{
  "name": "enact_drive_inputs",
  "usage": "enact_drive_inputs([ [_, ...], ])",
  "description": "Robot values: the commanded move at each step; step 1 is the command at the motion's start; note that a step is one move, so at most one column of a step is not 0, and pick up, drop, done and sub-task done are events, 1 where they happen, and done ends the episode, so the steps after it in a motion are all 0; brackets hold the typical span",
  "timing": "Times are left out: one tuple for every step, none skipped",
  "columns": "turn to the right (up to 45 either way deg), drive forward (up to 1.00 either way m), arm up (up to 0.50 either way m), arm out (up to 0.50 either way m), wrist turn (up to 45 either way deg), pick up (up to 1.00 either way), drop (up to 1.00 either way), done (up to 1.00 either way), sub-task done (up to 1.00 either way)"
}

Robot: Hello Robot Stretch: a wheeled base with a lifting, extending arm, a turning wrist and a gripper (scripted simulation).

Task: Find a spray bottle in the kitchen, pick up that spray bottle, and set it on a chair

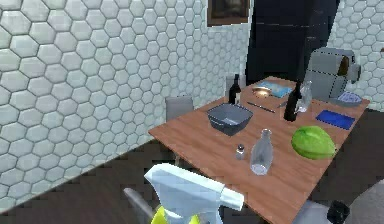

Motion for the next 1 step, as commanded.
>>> enact_drive_inputs([
  [-45.0,0.00,0.00,0.00,0.0,0.00,0.00,0.00,0.00],
])
